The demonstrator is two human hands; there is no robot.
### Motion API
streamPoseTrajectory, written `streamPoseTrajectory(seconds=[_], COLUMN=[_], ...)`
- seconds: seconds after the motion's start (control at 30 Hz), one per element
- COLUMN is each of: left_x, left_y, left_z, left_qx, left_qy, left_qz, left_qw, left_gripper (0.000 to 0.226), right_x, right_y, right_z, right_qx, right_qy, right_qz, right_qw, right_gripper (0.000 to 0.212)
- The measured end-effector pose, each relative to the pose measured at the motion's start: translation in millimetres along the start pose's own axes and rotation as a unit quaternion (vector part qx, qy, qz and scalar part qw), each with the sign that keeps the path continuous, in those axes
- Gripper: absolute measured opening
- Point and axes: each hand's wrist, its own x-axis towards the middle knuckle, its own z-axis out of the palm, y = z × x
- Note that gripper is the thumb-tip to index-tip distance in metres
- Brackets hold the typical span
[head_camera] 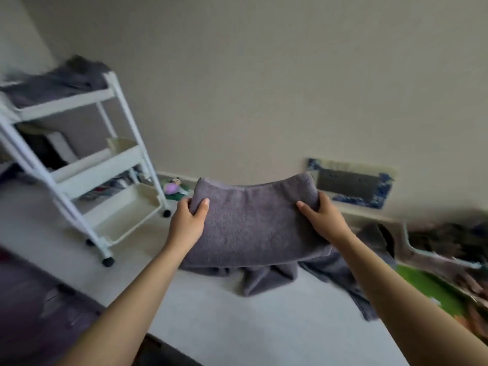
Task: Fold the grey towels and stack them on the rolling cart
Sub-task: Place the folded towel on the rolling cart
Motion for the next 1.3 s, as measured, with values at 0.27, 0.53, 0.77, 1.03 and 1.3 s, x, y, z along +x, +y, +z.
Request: streamPoseTrajectory(seconds=[0.27,0.53,0.77,1.03,1.3], left_x=[60,140,220,277,297], left_y=[28,84,111,62,16], left_z=[-146,-281,-373,-417,-407], left_qx=[-0.039,0.039,-0.026,-0.036,0.036], left_qy=[0.097,0.132,0.228,0.305,0.191], left_qz=[0.062,0.167,0.128,0.066,-0.007], left_qw=[0.993,0.976,0.965,0.949,0.981], left_gripper=[0.053,0.041,0.034,0.036,0.046], right_x=[62,123,190,249,294], right_y=[-156,-318,-452,-553,-546], right_z=[39,88,135,223,291], right_qx=[0.086,0.163,0.155,0.079,-0.056], right_qy=[-0.069,-0.084,-0.095,-0.121,-0.133], right_qz=[-0.123,-0.248,-0.336,-0.382,-0.384], right_qw=[0.986,0.951,0.924,0.913,0.912], right_gripper=[0.062,0.053,0.049,0.046,0.033])
